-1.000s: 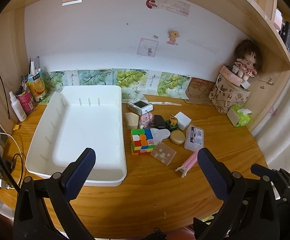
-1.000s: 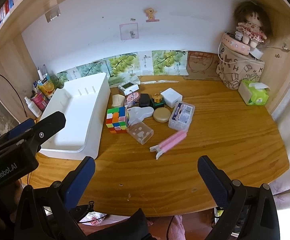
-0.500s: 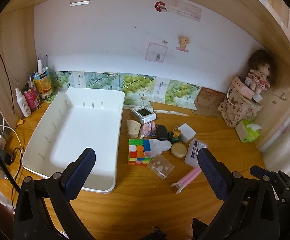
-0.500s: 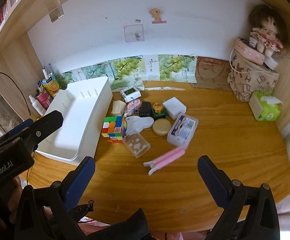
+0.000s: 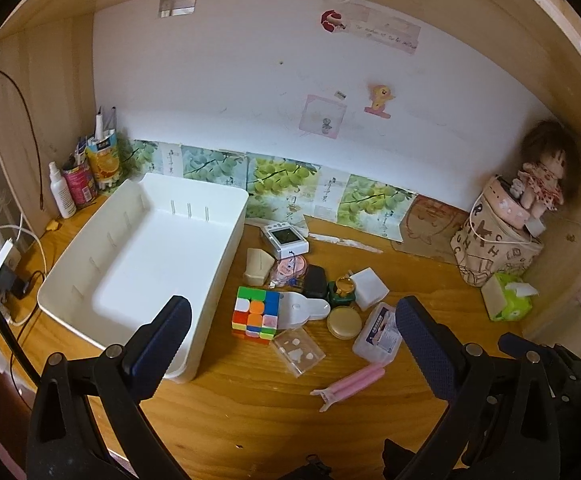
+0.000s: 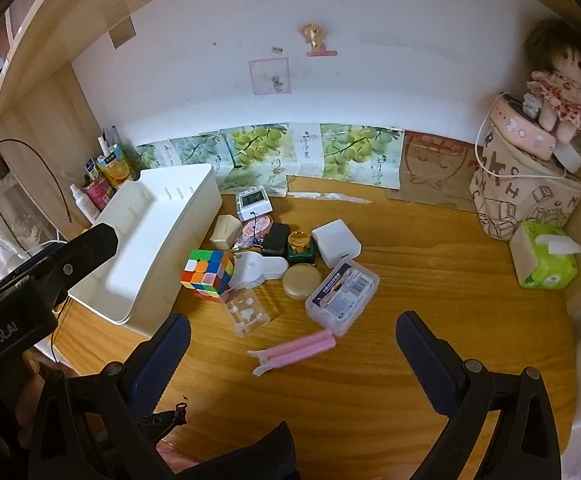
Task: Organize rigid objects
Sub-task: 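Move both tools toward the small objects beside the white tray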
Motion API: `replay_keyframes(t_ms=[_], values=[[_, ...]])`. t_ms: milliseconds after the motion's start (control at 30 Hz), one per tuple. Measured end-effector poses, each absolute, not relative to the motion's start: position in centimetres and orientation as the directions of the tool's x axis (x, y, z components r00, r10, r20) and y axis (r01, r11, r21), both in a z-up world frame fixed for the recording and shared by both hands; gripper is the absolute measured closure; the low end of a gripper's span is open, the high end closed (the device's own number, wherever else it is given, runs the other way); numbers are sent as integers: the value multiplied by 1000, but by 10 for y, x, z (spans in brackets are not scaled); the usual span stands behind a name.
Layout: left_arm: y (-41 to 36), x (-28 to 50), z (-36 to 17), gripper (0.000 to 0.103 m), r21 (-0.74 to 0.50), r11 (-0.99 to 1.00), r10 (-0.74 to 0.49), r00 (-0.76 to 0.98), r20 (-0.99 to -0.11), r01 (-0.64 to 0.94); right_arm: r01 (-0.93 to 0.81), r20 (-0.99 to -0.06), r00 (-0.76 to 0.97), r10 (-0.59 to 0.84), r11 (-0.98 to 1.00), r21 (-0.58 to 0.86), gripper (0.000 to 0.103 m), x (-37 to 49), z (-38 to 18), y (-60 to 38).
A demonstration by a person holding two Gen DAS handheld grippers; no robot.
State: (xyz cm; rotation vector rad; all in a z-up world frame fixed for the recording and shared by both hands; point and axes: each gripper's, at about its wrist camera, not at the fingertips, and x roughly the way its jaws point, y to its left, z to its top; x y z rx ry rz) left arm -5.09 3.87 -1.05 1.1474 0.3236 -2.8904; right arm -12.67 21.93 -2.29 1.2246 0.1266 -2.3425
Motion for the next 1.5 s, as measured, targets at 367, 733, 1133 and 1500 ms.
replay_keyframes(t_ms=[367, 733, 1133, 1500], values=[[57, -40, -29, 1, -181, -961, -11, -682, -731, 210, 524, -817, -350, -459, -818, 235, 0, -152, -44, 237], [74, -44, -60, 1, -180, -940, -23, -581, -814, 289, 464, -850, -192, -490, -809, 361, 0, -188, -84, 264], [99, -84, -107, 1, -131, -949, 24, -347, -937, 288, 296, -841, -44, -539, -811, 505, 0, -238, -131, 275], [136, -118, -146, 1, -92, -981, 59, -192, -980, 168, 189, -832, 14, -555, -815, 547, 0, -287, -163, 268]])
